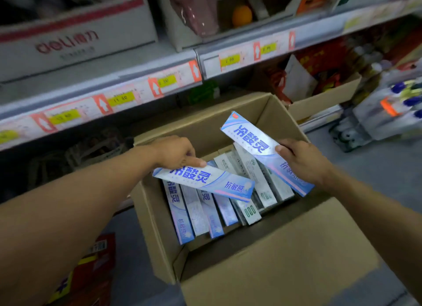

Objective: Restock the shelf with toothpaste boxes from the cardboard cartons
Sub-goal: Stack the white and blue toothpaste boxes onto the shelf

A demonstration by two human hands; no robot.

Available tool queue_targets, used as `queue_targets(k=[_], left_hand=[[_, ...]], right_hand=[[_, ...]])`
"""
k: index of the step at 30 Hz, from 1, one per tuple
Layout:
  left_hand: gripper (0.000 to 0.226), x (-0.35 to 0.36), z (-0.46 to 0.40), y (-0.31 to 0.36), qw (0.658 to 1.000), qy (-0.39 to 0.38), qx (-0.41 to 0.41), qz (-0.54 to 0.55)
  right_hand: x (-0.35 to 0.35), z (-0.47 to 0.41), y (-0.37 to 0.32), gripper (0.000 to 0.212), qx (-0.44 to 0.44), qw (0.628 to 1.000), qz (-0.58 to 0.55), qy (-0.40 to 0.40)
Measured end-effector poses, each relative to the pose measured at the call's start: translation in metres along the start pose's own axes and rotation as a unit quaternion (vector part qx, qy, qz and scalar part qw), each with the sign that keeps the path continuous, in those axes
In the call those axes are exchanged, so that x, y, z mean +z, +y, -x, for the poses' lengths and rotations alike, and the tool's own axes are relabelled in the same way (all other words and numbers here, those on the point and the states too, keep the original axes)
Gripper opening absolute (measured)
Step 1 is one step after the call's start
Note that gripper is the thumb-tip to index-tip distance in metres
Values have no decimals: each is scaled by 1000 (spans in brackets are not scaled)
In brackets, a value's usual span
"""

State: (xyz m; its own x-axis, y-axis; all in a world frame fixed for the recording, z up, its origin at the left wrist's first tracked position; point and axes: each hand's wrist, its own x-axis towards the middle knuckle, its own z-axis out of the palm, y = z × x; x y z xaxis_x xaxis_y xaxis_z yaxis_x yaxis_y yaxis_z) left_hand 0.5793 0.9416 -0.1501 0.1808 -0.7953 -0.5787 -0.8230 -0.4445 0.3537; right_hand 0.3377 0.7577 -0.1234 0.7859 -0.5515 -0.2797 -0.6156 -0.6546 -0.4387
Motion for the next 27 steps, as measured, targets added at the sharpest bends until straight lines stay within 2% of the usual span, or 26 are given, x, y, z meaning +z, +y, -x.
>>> queue_targets(k=[2,4,7,9,13,17,20,24,27], left_hand=[[49,-17,24,5,998,30,-3,62],[45,-34,48,10,995,60,-16,73],[42,-60,83,18,992,103,-27,72],[53,-78,106,23,989,125,-25,72],[69,-116,146,29,983,171,-28,60],[52,-159,190,44,975,215,-39,36],[56,-188,219,53,964,260,-49,-2],[44,-224,252,65,951,307,-42,13],[35,-250,271,74,939,341,-33,30]], right_hand=[[-23,7,-15,27,-13,1000,-10,3],[-47,16,-31,23,-21,1000,-18,9],[-84,29,-56,34,-30,999,-9,29],[-108,38,-73,36,-32,998,-10,47],[-152,54,-104,26,-44,995,-25,81],[-197,63,-132,27,-69,991,-34,111],[-232,68,-151,22,-107,984,-48,136],[-277,68,-179,19,-159,967,-62,190],[-308,59,-198,15,-190,959,-76,198]])
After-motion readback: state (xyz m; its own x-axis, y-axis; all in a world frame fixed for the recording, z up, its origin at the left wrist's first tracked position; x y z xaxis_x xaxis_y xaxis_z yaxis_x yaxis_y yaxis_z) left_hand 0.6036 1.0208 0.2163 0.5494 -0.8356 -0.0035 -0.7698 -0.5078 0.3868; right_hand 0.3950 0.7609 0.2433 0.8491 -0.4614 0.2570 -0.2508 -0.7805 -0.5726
